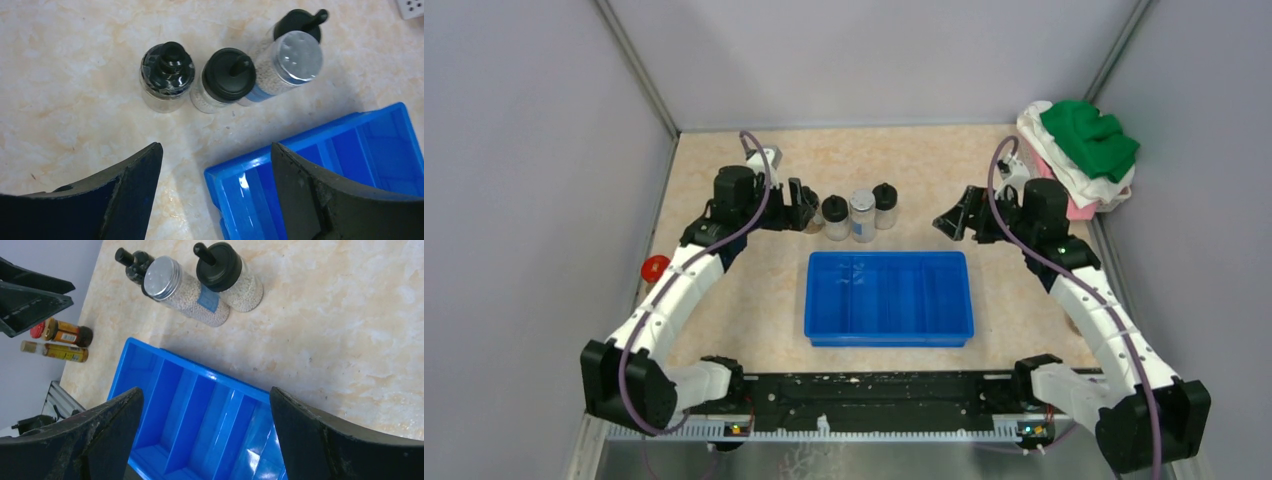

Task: Organize the condiment bottles
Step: Pick up the bottle from the center of the board.

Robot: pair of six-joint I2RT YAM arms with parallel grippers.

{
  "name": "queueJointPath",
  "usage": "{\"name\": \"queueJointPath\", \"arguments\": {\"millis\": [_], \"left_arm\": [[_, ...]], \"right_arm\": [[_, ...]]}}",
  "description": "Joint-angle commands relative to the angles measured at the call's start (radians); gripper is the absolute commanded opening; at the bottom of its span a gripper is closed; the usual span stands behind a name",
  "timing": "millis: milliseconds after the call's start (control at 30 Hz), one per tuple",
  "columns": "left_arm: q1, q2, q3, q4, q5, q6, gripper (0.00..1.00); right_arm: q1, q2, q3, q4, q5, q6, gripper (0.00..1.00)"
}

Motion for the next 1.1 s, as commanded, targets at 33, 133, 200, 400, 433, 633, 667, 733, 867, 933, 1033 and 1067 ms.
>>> {"name": "queueJointPath", "arguments": {"millis": [33,133,200,400,433,633,667,733,867,933,1033,1067], "left_arm": [[0.0,0.091,0.019,0.107,-0.104,-0.033,0.86],[0.0,0.142,0.023,0.137,-0.144,-0.032,0.88],[0.0,0.17,0.028,0.153,-0.164,-0.028,0.88],[0.001,0.26,0.057,0.186,-0.208,-0.04,0.88],[-0.001,0.276,0.063,0.189,-0.208,-0.041,0.88],[-0.011,0.312,0.096,0.174,-0.183,-0.055,0.89],[-0.016,0.307,0.105,0.158,-0.179,-0.055,0.89],[-0.027,0.29,0.133,0.092,-0.178,-0.06,0.89],[-0.063,0.195,0.132,0.005,-0.202,-0.061,0.89],[-0.073,0.117,0.124,-0.043,-0.207,-0.062,0.89],[-0.076,0.011,0.108,-0.113,-0.207,-0.072,0.9],[-0.076,-0.024,0.101,-0.136,-0.203,-0.077,0.9]], "right_arm": [[0.005,0.096,0.112,0.029,0.028,0.001,0.94],[0.01,0.162,0.141,0.03,0.022,-0.015,0.94],[0.015,0.202,0.148,0.03,0.03,-0.028,0.92],[0.034,0.312,0.142,0.074,0.028,-0.039,0.87],[0.038,0.329,0.144,0.077,0.029,-0.042,0.87],[0.073,0.396,0.211,0.031,0.074,-0.097,0.86],[0.078,0.387,0.215,0.025,0.077,-0.102,0.86],[0.088,0.358,0.211,0.003,0.088,-0.11,0.87],[0.093,0.234,0.185,-0.064,0.142,-0.115,0.88],[0.094,0.151,0.171,-0.113,0.186,-0.115,0.88],[0.094,0.02,0.167,-0.225,0.265,-0.103,0.89],[0.093,-0.023,0.169,-0.261,0.299,-0.097,0.9]]}}
